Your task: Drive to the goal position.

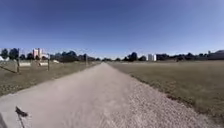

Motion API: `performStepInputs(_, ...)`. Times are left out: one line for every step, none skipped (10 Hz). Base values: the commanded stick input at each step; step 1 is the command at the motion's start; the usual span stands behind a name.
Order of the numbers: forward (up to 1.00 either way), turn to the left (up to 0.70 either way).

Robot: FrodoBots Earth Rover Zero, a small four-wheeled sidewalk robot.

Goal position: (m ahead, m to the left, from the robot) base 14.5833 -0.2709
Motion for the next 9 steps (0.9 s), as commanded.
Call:
performStepInputs(0.69,0.03)
performStepInputs(0.69,0.03)
performStepInputs(0.69,0.03)
performStepInputs(0.69,0.03)
performStepInputs(0.69,0.03)
performStepInputs(0.69,0.03)
performStepInputs(0.69,-0.16)
performStepInputs(0.69,-0.25)
performStepInputs(0.69,-0.03)
